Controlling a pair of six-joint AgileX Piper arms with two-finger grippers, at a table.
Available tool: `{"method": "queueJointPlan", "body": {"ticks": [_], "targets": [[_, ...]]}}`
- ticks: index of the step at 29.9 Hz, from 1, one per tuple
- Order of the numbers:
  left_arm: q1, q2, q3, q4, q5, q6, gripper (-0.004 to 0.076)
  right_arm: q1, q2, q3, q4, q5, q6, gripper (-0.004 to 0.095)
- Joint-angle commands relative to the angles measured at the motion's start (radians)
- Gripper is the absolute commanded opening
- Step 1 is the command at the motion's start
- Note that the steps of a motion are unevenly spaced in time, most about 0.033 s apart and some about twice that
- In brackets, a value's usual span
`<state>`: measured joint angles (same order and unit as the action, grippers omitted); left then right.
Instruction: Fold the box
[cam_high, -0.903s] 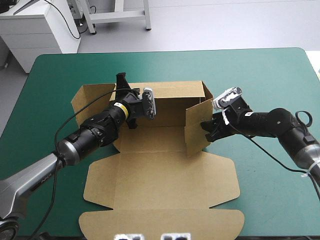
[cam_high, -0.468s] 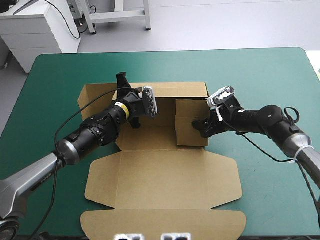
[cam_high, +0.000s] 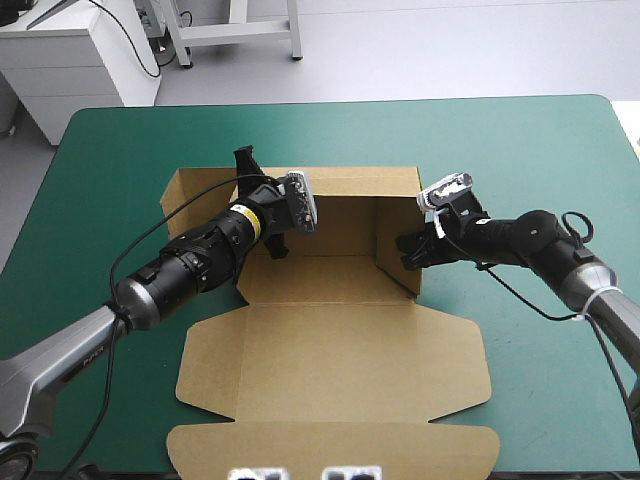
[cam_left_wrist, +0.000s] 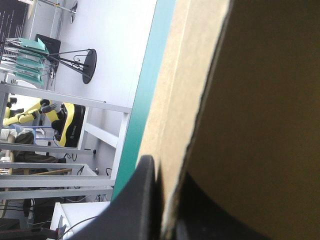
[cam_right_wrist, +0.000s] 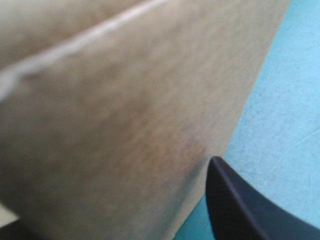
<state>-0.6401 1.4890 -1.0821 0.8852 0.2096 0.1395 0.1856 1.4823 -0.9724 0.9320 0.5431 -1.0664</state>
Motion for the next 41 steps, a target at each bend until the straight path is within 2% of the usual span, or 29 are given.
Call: {"method": "queueJointPlan", "body": {"ticks": [1,2,3,4,6,8,10,15,17,19,22,25,28,30,33,34,36,39,41], "targets": [[-0.012,-0.023,-0.022,-0.067,-0.079,-0.044,-0.0001,-0.002,-0.034,-0.03,0.016,0.012,0.018,0.0196],[-0.012,-0.023,-0.022,-0.067,-0.085,-0.044,-0.0001,-0.002,-0.034,-0.03,0.016,0.028,0.018,0.0127],[-0.012,-0.023,-0.022,-0.07,-0.091,-0.044,-0.0001,-0.002,-0.034,-0.034,0.016,0.057,0.018,0.0018],[-0.012,-0.023,-0.022,-0.079,-0.094,-0.044,-0.0001,-0.002,-0.034,-0.036,0.016,0.071,0.016,-0.0022],[-0.013,-0.023,-0.022,-0.095,-0.102,-0.043,0.0009,-0.002,-0.034,-0.04,0.014,0.103,0.009,-0.0015],[-0.022,-0.026,-0.022,-0.099,-0.103,-0.043,0.0051,-0.002,-0.036,-0.04,0.004,0.084,0.021,-0.0014],[-0.043,-0.033,-0.022,-0.099,-0.105,-0.043,0.0125,-0.002,-0.036,-0.04,-0.016,0.026,0.078,-0.0014],[-0.117,-0.075,-0.022,-0.093,-0.135,-0.043,0.0417,-0.002,-0.036,-0.04,-0.18,-0.135,0.223,-0.0014],[-0.152,-0.094,-0.022,-0.09,-0.134,-0.043,0.0489,-0.002,-0.035,-0.045,-0.263,-0.176,0.306,-0.0014],[-0.183,-0.116,-0.022,-0.09,-0.132,-0.043,0.0509,-0.004,-0.035,-0.059,-0.332,-0.191,0.392,-0.0014],[-0.226,-0.15,-0.022,-0.09,-0.13,-0.043,0.0507,-0.004,-0.035,-0.091,-0.412,-0.197,0.468,-0.0014],[-0.264,-0.193,-0.022,-0.09,-0.127,-0.041,0.0505,-0.004,-0.035,-0.116,-0.439,-0.192,0.486,-0.0014],[-0.284,-0.234,-0.022,-0.09,-0.127,-0.041,0.0453,-0.004,-0.035,-0.128,-0.446,-0.187,0.495,-0.0014],[-0.283,-0.262,-0.022,-0.088,-0.115,-0.041,0.0351,-0.004,-0.035,-0.13,-0.446,-0.187,0.496,-0.0014],[-0.283,-0.296,-0.024,-0.055,-0.064,-0.036,0.0053,-0.004,-0.035,-0.132,-0.448,-0.183,0.496,-0.0014],[-0.283,-0.303,-0.03,-0.041,-0.028,-0.036,-0.0003,-0.004,-0.035,-0.132,-0.448,-0.183,0.496,-0.0014],[-0.28,-0.308,-0.063,-0.05,0.081,-0.036,0.0022,-0.004,-0.035,-0.132,-0.448,-0.183,0.496,-0.0014],[-0.246,-0.303,-0.132,-0.058,0.249,-0.036,0.0018,-0.004,-0.035,-0.132,-0.448,-0.176,0.496,-0.0014],[-0.198,-0.301,-0.18,-0.105,0.313,-0.036,0.0018,-0.004,-0.035,-0.132,-0.448,-0.175,0.496,-0.0014]]}}
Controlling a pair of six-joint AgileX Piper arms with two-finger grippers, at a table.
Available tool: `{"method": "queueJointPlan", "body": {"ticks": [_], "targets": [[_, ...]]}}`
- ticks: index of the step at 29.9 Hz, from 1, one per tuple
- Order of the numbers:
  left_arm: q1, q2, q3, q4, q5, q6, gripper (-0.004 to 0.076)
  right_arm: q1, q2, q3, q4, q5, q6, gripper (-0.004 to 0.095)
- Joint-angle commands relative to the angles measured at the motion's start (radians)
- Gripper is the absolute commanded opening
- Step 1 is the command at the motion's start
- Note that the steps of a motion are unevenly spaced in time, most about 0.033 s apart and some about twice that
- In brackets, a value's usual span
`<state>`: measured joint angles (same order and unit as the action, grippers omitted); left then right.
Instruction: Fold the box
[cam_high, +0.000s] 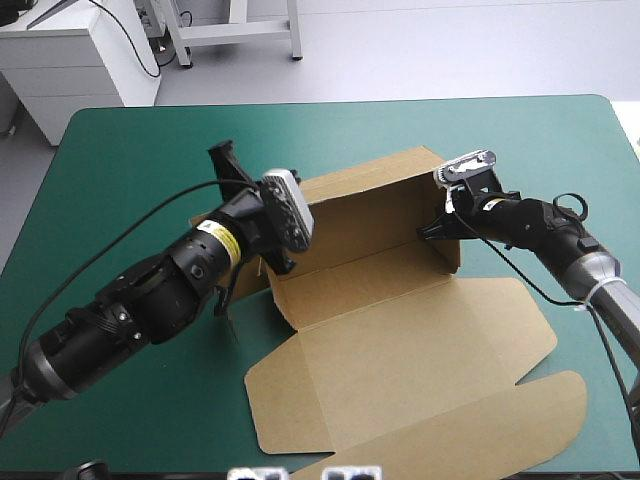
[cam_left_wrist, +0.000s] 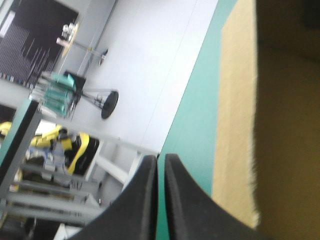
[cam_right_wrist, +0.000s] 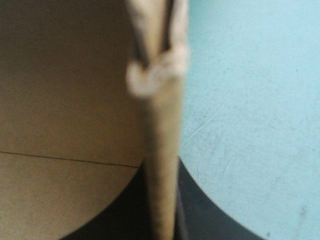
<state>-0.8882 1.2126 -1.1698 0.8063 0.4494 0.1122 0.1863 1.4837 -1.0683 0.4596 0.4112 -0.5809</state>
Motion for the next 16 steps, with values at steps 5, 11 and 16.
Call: {"method": "queueJointPlan", "body": {"ticks": [5,11,16], "targets": [[0.24,-0.025,-0.215,-0.289,0.165,0.074,0.0018,-0.005,-0.036,-0.036,0.025,-0.034,0.011,-0.0014],[0.491,-0.025,-0.342,-0.722,0.426,0.309,0.0018,-0.005,-0.036,-0.039,0.025,-0.031,0.011,-0.0014],[0.724,-0.025,-0.36,-0.945,0.572,0.311,0.0018,-0.005,-0.036,-0.039,0.025,-0.022,0.011,-0.0014]]}}
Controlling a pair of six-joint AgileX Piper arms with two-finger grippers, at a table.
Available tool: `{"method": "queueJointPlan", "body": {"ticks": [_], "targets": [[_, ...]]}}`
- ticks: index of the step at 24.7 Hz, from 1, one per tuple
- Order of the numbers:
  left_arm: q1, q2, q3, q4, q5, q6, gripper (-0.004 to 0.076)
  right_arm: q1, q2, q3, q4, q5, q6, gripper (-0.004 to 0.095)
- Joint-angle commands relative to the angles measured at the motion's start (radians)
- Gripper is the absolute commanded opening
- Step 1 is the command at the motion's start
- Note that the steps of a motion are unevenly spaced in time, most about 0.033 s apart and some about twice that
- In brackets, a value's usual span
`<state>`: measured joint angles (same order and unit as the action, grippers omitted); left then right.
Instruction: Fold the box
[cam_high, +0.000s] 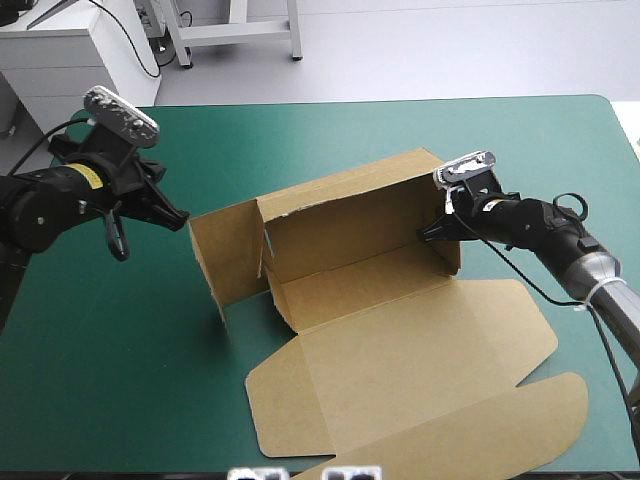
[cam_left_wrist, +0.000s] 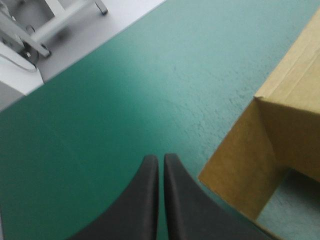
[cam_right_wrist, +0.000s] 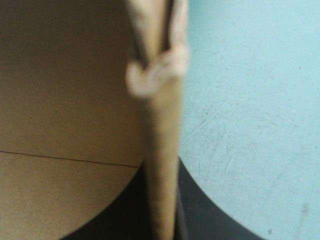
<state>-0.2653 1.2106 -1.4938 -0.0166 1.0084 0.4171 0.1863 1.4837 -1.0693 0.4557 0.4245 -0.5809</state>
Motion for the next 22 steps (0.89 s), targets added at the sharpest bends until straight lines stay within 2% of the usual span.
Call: {"method": "queueJointPlan", "body": {"ticks": [1,7,11,14,18,20,22], "targets": [[0.136,-0.023,-0.036,-0.147,0.024,0.007,0.0018,-0.005,-0.036,-0.038,0.029,-0.028,0.011,-0.0014],[0.322,-0.023,-0.036,-0.285,0.084,0.001,0.0015,-0.005,-0.04,-0.042,0.029,0.044,0.011,-0.0014],[0.357,-0.023,-0.036,-0.299,0.094,0.005,0.0015,-0.005,-0.044,-0.106,-0.041,0.23,0.106,-0.0014],[0.361,-0.023,-0.036,-0.299,0.092,0.009,0.0006,-0.005,-0.044,-0.255,-0.184,0.461,0.3,-0.0014],[0.361,-0.023,-0.034,-0.299,0.092,0.009,0.0006,-0.005,0.005,-0.401,-0.222,0.689,0.374,-0.0014],[0.361,-0.023,-0.034,-0.299,0.094,0.009,0.0006,-0.005,0.04,-0.421,-0.214,0.732,0.378,-0.0014],[0.361,-0.023,-0.022,-0.299,0.09,0.009,0.0006,-0.005,0.096,-0.433,-0.208,0.73,0.369,-0.0014]]}}
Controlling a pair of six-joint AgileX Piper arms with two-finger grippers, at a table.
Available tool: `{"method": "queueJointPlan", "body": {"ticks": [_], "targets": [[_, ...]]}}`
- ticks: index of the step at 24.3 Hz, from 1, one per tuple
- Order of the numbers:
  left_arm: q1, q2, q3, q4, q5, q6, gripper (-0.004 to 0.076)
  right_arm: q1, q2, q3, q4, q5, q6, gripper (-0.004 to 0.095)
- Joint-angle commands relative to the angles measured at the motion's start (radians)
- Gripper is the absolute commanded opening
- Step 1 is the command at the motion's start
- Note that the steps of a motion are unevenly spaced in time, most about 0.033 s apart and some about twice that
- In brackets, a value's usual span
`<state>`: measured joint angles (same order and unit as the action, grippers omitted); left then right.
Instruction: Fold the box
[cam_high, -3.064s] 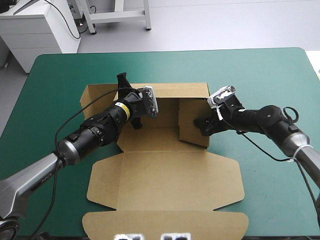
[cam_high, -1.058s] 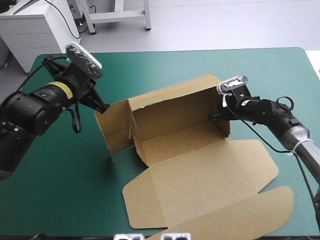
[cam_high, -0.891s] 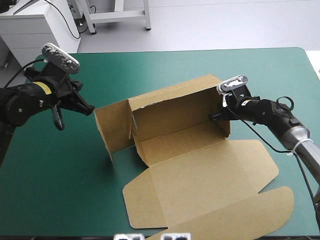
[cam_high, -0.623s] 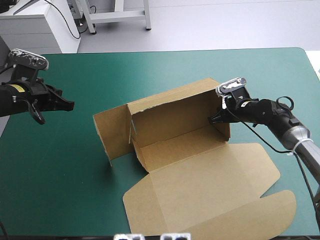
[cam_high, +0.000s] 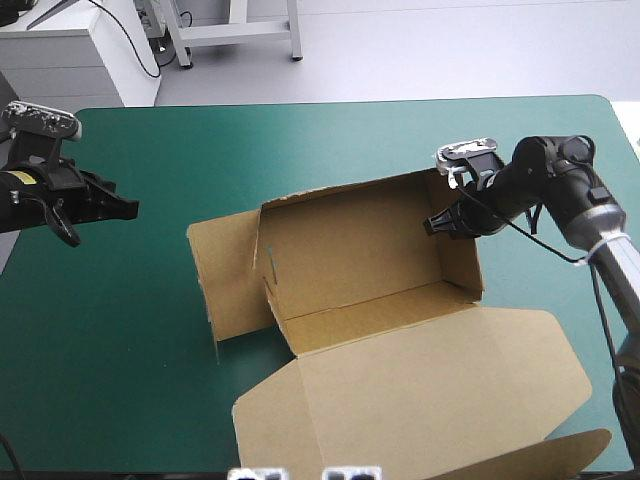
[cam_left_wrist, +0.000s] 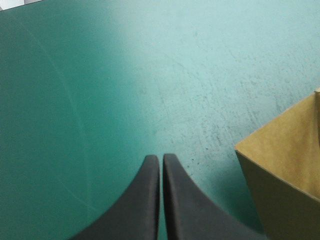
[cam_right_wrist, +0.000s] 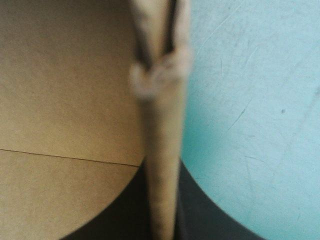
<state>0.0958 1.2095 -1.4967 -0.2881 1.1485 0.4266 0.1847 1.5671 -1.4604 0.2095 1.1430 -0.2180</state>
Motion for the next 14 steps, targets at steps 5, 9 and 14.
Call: {"method": "queueJointPlan", "body": {"ticks": [5,9,14], "targets": [[0.0,-0.02,0.02,-0.032,-0.078,0.046,0.0006,-0.003,0.179,-0.126,0.015,0.016,0.063,-0.0014],[0.0,-0.02,0.02,-0.043,-0.088,0.044,0.0006,-0.003,0.247,-0.208,0.016,0.011,0.076,0.0001],[0.0,-0.02,0.02,-0.045,-0.092,0.044,0.0006,-0.003,0.277,-0.29,0.013,0.015,0.074,0.0217]]}}
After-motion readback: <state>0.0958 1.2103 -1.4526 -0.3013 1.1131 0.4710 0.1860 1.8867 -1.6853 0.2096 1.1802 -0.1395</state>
